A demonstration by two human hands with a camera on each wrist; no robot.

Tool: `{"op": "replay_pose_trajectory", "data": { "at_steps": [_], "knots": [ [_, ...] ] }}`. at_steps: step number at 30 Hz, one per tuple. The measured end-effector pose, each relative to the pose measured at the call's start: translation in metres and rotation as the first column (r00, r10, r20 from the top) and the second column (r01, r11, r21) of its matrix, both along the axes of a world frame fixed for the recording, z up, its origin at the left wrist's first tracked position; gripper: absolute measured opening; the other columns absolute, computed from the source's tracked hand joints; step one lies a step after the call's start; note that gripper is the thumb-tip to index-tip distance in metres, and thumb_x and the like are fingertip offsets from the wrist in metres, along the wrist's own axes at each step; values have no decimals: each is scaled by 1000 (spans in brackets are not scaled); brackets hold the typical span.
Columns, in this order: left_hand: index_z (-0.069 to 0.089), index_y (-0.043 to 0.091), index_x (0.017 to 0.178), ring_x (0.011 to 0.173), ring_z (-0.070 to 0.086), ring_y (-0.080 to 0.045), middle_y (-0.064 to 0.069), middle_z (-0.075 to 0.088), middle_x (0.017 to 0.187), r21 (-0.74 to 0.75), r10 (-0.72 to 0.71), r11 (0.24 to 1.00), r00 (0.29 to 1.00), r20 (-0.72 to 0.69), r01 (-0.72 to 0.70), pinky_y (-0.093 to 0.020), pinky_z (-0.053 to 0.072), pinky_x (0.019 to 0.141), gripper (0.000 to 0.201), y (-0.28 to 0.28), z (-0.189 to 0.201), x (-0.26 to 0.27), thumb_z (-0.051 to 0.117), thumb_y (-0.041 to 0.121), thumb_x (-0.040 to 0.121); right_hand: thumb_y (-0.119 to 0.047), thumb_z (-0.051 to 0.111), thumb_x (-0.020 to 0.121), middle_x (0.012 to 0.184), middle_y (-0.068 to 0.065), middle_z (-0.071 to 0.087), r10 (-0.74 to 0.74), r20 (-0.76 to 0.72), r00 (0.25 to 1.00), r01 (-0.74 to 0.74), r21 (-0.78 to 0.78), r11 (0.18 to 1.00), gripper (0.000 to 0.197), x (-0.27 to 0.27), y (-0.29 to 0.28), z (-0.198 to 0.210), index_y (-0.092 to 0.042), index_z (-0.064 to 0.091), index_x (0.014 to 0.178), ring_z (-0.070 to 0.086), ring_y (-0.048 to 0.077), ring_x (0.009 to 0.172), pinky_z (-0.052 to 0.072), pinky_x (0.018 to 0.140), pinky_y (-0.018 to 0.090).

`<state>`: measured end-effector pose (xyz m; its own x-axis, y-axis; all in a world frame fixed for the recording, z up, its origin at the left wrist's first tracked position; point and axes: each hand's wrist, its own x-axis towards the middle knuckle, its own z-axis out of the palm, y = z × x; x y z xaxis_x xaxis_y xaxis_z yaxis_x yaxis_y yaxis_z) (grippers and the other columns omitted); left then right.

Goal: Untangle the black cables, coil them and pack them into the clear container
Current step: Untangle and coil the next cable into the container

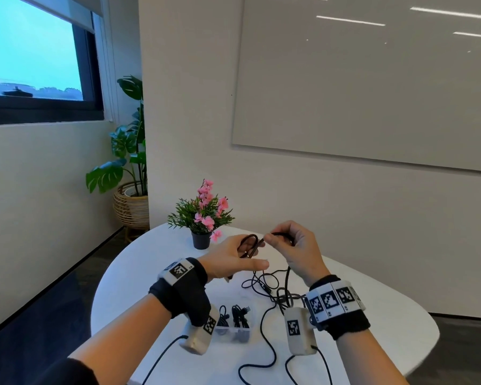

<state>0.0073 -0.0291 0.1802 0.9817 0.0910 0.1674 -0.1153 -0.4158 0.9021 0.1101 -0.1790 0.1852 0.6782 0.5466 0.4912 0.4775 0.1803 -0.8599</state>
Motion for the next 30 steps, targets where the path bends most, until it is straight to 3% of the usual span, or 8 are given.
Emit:
{"op": "replay_pose_trajectory", "data": {
  "at_steps": [3,5,7,11,17,21,24,30],
  "knots": [
    [60,13,112,94,63,-21,-7,68,100,-55,-37,998,997,65,41,-41,51,93,58,-3,4,3,84,36,65,-13,81,69,70,13,64,48,2,999,-48,-20,999,17,0,2,0,-17,66,72,56,26,66,46,67,35],
    [58,11,108,68,59,5,18,66,73,40,-71,997,995,65,68,-13,49,68,44,-8,8,3,82,18,72,-14,83,68,74,19,66,78,29,997,-76,-56,996,17,-1,5,1,-21,68,72,56,29,66,46,67,38],
    [57,19,101,49,47,7,17,52,57,172,-75,983,996,51,66,-5,36,53,32,-14,9,4,76,11,77,-12,82,68,68,8,65,79,72,994,-70,-118,990,17,-1,7,2,-21,68,71,51,18,63,43,64,31],
    [63,13,96,53,51,11,14,56,68,162,-5,987,1000,10,4,-9,39,57,7,-12,11,7,60,17,91,-20,78,74,68,1,65,2,94,996,12,-157,988,14,4,8,4,-16,66,80,58,12,63,49,64,26],
    [64,4,100,82,69,-6,-5,72,101,-139,79,987,996,-45,-84,-18,47,67,31,-2,11,10,38,20,101,-18,66,86,59,10,56,22,-191,981,-61,-201,978,21,15,-2,-4,-8,52,97,45,15,48,39,48,23],
    [62,5,106,104,66,-15,-8,68,113,-457,178,875,984,-6,-161,-30,49,94,32,-1,5,16,35,23,102,-19,61,90,58,5,53,-69,-238,969,17,-214,977,15,14,0,-16,-7,52,90,46,16,50,44,50,26],
    [61,9,109,107,64,-18,-8,66,117,-622,221,763,975,-4,-176,-32,49,94,33,5,5,20,34,27,102,-22,57,93,60,3,50,-97,-339,936,23,-216,976,14,10,3,-29,-10,53,86,42,11,44,48,50,30],
    [54,8,119,103,65,-23,-7,65,116,-750,258,635,966,-17,-183,-41,47,91,37,5,6,25,29,30,102,-23,61,89,49,-5,54,-166,79,983,182,-281,942,22,2,19,-49,-17,56,68,45,4,44,37,49,17]
  ]
}}
